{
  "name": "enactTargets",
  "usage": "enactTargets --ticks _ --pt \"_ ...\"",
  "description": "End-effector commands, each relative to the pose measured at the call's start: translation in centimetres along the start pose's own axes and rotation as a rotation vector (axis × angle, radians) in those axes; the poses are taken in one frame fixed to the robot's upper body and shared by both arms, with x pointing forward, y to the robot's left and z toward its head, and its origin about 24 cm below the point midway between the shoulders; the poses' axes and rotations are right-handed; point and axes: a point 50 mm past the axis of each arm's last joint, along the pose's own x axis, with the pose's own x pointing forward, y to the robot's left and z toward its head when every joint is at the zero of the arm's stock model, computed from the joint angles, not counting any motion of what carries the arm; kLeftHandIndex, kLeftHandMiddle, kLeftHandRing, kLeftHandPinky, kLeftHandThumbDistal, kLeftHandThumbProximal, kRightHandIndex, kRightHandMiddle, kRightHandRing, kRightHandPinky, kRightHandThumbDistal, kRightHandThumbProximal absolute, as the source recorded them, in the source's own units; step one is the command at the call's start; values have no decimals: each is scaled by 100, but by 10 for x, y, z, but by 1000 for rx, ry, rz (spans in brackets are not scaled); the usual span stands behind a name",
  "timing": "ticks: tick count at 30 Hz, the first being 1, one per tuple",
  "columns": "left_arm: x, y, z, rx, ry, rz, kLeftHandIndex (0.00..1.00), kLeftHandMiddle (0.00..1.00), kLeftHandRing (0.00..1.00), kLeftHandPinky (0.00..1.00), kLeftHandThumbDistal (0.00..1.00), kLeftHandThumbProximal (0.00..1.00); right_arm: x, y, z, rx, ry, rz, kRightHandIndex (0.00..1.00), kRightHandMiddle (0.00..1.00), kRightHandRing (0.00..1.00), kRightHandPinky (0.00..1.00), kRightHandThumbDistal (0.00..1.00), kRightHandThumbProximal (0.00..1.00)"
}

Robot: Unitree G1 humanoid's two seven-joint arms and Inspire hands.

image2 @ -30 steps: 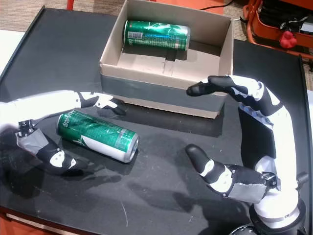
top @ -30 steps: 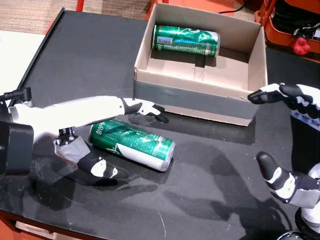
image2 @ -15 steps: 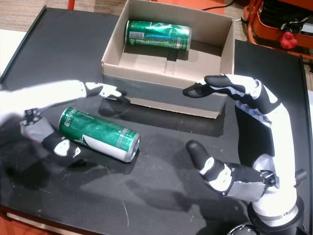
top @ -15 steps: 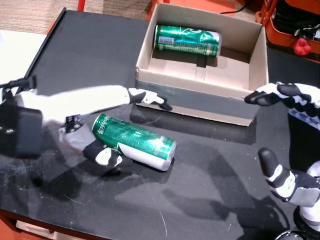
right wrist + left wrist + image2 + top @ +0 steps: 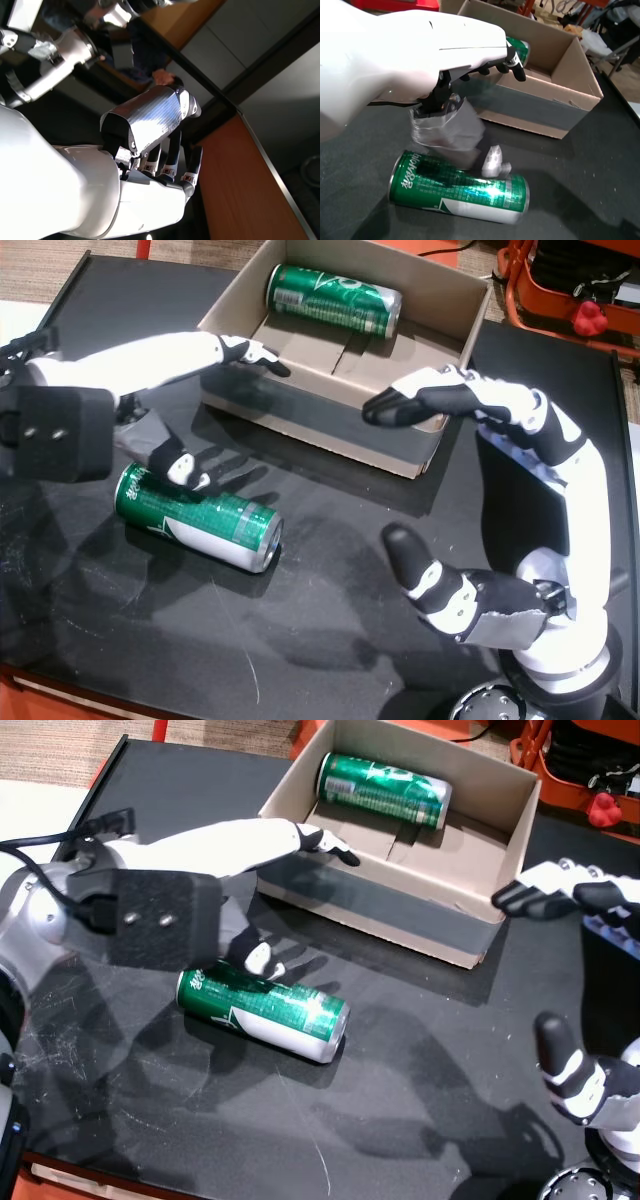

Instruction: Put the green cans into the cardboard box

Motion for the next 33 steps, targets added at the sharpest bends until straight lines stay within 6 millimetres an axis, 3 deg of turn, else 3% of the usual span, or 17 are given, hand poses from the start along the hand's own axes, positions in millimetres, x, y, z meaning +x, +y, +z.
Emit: enactTargets --ticks 1,4,9,15,19,21,22,24,28,33 --pt "1 -1 1 -5 5 -38 88 94 96 89 100 10 -14 16 4 46 41 -84 53 53 58 69 71 75" --pt "-1 -2 -1 -15 1 -59 88 94 95 89 100 8 -13 13 5 44 29 -84 52 53 58 71 71 65" --pt "-5 -1 -4 -22 6 -70 88 95 95 89 99 4 -8 8 3 60 -9 -57 54 53 58 72 70 60" --pt "-9 -1 -7 -15 19 -88 88 95 95 90 96 3 -11 8 2 52 26 -105 51 52 59 71 73 64" --pt "-11 -3 -9 -25 23 -106 88 95 96 90 95 0 -8 7 0 64 27 -103 50 53 59 68 69 58" --pt "-12 -3 -10 -25 29 -116 88 96 97 91 93 0 -8 6 -1 55 28 -103 49 52 58 68 76 63" --pt "-13 -3 -11 -27 30 -120 88 96 97 91 93 0 -8 6 -1 52 32 -102 49 52 58 69 75 64" --pt "-13 -4 -12 -27 33 -126 89 96 98 91 92 0 -7 6 -1 82 29 -101 49 53 59 68 76 56" --pt "-15 -4 -13 -53 30 -125 89 97 99 91 91 0 -6 7 0 83 23 -111 47 52 59 69 76 59" --pt "-17 -5 -14 -85 16 -116 91 98 98 91 90 1 -7 9 2 92 23 -121 47 51 58 68 77 56"
